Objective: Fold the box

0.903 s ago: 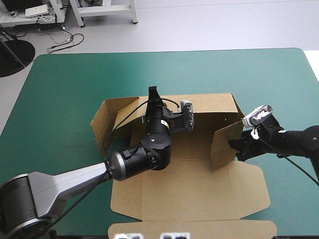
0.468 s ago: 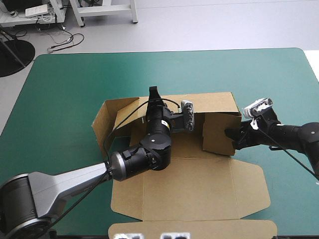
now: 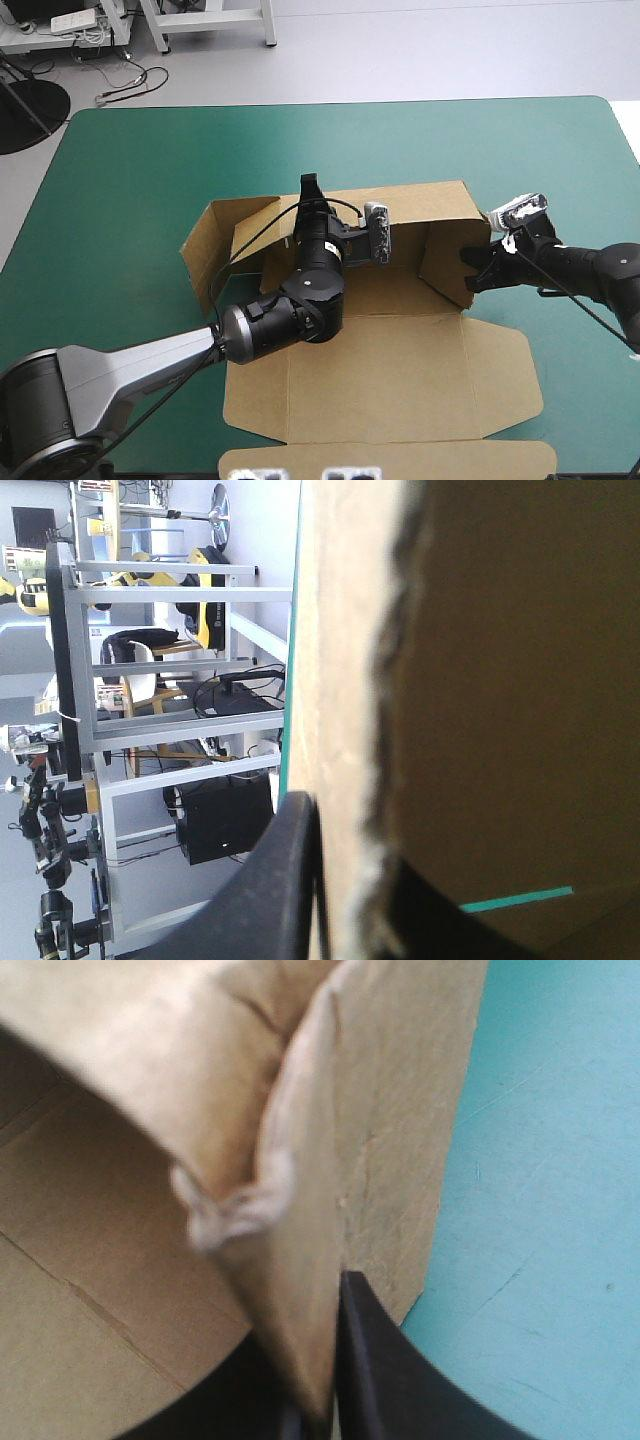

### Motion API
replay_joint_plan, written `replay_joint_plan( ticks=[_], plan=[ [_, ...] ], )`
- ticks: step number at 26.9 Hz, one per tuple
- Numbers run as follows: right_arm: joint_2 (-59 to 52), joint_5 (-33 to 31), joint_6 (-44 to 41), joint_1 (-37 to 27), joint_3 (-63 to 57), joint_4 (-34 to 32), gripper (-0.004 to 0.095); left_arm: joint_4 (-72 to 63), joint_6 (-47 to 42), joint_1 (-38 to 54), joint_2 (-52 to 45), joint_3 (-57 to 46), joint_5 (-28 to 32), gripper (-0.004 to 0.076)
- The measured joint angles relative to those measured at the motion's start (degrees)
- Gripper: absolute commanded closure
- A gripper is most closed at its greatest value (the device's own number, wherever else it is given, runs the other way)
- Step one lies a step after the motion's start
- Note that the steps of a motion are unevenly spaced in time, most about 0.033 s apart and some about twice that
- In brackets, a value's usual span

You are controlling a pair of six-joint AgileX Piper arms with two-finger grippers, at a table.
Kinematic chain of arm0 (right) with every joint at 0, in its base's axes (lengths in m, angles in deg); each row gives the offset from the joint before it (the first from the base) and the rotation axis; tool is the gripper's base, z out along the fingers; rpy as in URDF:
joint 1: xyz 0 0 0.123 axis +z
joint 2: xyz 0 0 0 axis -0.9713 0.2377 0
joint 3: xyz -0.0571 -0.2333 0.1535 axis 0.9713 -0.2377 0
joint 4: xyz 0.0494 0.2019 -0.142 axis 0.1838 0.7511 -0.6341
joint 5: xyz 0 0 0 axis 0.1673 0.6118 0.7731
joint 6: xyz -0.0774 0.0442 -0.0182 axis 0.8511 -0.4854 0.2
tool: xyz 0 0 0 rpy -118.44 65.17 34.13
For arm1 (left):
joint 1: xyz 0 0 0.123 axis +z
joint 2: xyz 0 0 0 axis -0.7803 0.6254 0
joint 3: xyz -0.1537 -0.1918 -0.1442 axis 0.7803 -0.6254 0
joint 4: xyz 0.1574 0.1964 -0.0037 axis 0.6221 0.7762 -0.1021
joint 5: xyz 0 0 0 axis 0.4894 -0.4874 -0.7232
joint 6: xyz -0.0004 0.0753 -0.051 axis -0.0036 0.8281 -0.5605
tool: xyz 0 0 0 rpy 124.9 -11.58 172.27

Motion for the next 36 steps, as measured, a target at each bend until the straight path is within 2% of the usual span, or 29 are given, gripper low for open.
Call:
replay_joint_plan(
  ticks=[1,6,8,12,21,30,32,34,35,36],
  plan=[
    [0.0,0.0,0.0,0.0,0.0,0.0,0.0908,-0.13,0.0,0.0,0.0,0.0,0.06,0.0561],
    [0.0,-0.11,0.0,0.0,0.0,-0.2,0.0908,-1.19,0.0,-0.19,0.2,0.0,1.22,0.0224],
    [0.0,-0.15,-0.08,0.0,0.0,-0.4,0.0908,-1.4,0.0,-0.3,0.5,0.0,2.08,0.0161],
    [0.0,-0.19,-0.63,0.0,0.05,-0.86,0.0908,-0.02,-0.06,-0.41,0.85,-0.05,2.95,0.0162],
    [0.0,-0.2,-1.44,0.0,0.1,-1.34,0.0908,1.62,-0.22,-2.19,0.85,-0.05,2.32,0.0245],
    [0.0,0.05,-3.76,0.0,0.47,-3.45,0.0908,6.61,-2.28,-11.79,-2.83,-0.05,-0.04,0.0295],
    [0.0,0.23,-3.88,0.0,0.47,-3.6,0.0908,7.42,-3.26,-14.1,-5.41,-0.05,-0.29,0.0331],
    [0.0,0.23,-4.01,0.0,0.47,-3.64,0.0908,8.43,-5.09,-14.83,-7.46,0.15,-0.24,0.0493],
    [0.0,0.29,-4.08,0.0,0.47,-3.64,0.0908,9.14,-6.47,-14.84,-8.42,0.65,-0.22,0.0668],
    [0.0,0.29,-4.08,0.0,0.47,-3.67,0.0908,11.09,-8.37,-14.3,-9.82,1.77,-0.04,0.0738]
  ],
)
